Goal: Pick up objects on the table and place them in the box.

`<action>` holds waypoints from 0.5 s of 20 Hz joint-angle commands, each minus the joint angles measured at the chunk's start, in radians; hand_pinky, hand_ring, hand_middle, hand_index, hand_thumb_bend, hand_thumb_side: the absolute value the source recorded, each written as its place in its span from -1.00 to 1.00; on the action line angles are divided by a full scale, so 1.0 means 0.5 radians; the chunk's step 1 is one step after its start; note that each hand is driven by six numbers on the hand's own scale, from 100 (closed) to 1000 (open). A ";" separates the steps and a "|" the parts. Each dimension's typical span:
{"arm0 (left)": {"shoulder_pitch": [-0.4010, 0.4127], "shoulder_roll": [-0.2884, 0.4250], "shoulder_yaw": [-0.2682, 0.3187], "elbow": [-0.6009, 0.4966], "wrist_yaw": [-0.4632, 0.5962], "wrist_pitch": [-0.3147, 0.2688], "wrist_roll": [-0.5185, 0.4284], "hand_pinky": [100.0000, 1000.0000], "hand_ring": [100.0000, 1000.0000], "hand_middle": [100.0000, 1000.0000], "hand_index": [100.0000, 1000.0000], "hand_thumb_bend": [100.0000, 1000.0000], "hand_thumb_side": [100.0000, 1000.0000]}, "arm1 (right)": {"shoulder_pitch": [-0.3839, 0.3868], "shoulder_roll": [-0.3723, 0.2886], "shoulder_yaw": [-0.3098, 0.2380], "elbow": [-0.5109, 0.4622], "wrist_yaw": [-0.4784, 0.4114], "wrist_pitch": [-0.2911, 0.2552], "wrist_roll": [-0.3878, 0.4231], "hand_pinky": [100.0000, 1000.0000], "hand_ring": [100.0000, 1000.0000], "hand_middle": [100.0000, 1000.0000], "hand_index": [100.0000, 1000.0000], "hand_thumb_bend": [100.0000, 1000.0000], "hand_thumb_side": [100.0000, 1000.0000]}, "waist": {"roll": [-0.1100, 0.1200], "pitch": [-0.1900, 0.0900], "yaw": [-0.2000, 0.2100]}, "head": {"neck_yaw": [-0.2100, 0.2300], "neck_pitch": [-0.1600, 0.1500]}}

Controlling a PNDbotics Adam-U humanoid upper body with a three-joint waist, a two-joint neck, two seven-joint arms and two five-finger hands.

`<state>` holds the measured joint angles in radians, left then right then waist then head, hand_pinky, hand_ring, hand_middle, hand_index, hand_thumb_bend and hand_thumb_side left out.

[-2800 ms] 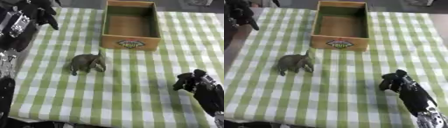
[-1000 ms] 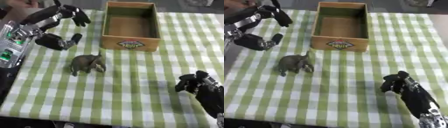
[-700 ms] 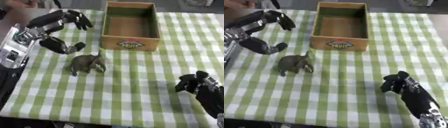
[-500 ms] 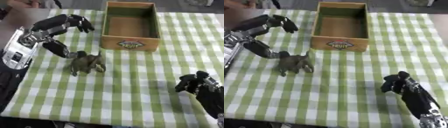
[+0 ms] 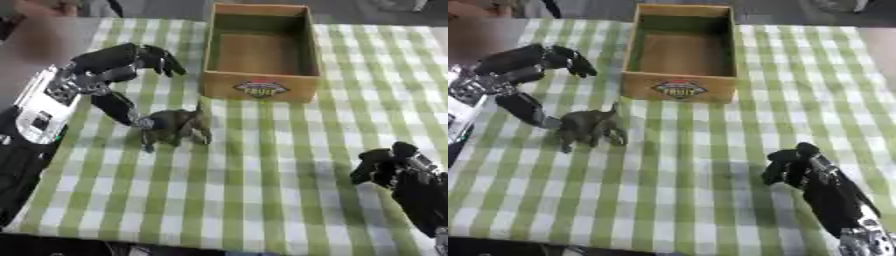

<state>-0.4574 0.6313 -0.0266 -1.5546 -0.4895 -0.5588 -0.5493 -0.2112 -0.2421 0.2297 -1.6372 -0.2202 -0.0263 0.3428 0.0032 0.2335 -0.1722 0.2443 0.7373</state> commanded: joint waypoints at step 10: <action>-0.096 0.006 -0.064 0.117 -0.149 -0.373 -0.263 0.29 0.34 0.41 0.71 0.02 -0.08 | -0.016 -0.026 0.004 -0.026 0.015 -0.008 0.010 0.15 0.13 -0.04 0.33 -1.00 1.00 | -0.008 -0.038 -0.003 | 0.012 0.010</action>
<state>-0.4881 0.6175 -0.0593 -1.4927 -0.5550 -0.5820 -0.5261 -0.2112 -0.2421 0.2332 -1.6372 -0.2200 -0.0261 0.3432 -0.0015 0.2335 -0.1727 0.2459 0.7373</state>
